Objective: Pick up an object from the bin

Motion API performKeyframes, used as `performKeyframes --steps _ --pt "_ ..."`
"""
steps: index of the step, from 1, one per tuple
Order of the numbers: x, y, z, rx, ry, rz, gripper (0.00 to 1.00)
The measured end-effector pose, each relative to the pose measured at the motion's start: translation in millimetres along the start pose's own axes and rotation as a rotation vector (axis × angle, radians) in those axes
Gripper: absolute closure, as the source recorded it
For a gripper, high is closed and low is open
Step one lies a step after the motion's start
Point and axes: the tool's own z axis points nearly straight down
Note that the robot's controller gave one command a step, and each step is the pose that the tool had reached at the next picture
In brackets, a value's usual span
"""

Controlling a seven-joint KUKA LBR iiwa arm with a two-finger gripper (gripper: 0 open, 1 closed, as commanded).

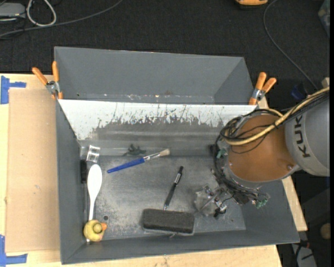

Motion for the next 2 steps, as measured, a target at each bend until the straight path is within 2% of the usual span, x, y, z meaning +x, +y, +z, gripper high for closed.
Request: performKeyframes --steps 1,2 --pt "2.3 3 -18 -0.009 0.011 0.001 1.00" --pt "0.4 1 -53 -0.003 0.004 0.002 1.00"
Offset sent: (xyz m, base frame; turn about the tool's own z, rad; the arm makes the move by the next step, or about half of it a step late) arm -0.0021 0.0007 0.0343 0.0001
